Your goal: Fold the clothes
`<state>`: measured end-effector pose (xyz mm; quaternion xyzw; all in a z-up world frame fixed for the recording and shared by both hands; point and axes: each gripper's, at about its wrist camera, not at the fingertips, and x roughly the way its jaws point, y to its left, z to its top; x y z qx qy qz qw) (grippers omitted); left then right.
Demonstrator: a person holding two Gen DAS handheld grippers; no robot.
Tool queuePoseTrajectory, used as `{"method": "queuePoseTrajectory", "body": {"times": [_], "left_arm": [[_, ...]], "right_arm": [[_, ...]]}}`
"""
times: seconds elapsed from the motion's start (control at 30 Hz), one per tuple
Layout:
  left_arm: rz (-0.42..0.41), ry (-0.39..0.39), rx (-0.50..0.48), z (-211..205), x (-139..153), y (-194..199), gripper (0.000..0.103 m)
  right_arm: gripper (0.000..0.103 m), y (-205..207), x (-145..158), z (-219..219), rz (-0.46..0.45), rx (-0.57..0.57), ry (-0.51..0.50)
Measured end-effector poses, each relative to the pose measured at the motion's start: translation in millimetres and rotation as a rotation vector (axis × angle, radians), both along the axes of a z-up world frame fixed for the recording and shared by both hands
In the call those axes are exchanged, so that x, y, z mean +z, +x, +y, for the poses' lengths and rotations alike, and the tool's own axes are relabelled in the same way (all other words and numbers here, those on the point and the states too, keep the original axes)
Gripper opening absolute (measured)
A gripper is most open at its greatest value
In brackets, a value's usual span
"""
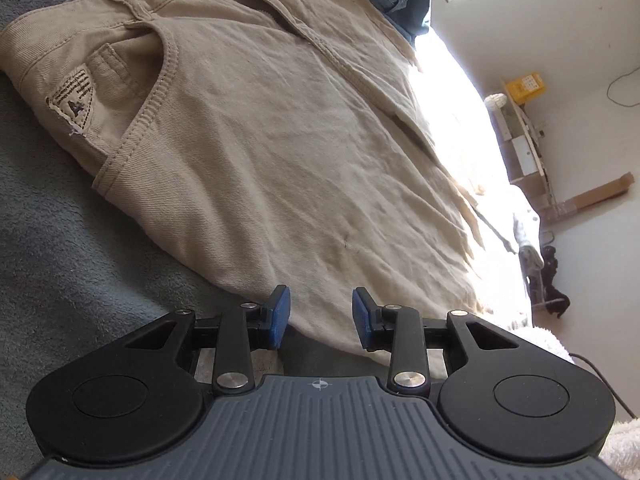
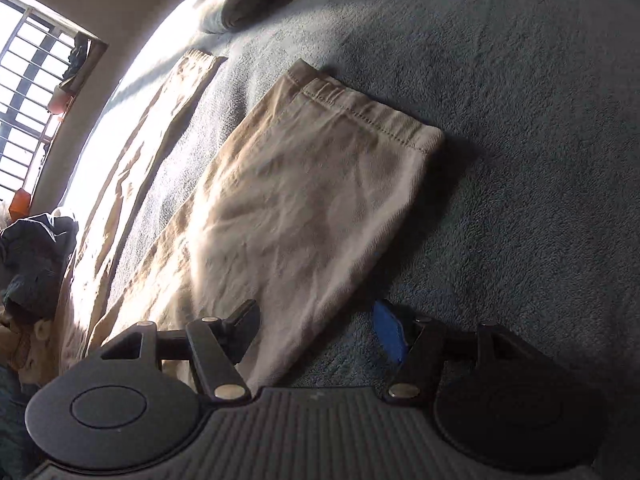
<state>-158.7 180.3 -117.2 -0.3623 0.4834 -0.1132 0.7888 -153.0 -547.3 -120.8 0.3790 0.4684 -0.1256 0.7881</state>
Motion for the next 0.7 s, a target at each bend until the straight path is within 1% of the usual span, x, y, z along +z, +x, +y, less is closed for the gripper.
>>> {"method": "queuePoseTrajectory", "body": {"times": [0.03,0.13,0.3,0.37,0.5,0.53,0.6,0.63,0.7], "left_arm": [[0.0,0.004,0.023,2,0,1,0.034],[0.003,0.014,0.09,7,-3,4,0.034],[-0.001,0.014,0.148,9,-9,15,0.034],[-0.004,0.021,0.152,8,-10,15,0.034],[-0.017,0.032,0.154,7,-11,15,0.034],[-0.018,0.032,0.155,7,-12,15,0.033],[-0.021,0.028,0.157,8,-11,12,0.033],[-0.024,0.026,0.158,8,-11,11,0.033],[-0.028,0.013,0.164,12,-11,8,0.033]], "right_arm": [[0.066,1,-5,4,0.008,-0.001,-0.005],[0.066,10,-4,19,0.008,0.024,-0.083],[0.066,19,0,41,0.004,0.069,-0.188],[0.065,20,1,49,0.006,0.091,-0.233],[0.063,20,4,56,-0.008,0.112,-0.272],[0.062,20,4,57,-0.013,0.11,-0.272],[0.059,18,5,52,-0.055,0.085,-0.23],[0.059,14,3,46,-0.07,0.061,-0.181],[0.053,6,-1,34,-0.092,0.013,-0.097]]}}
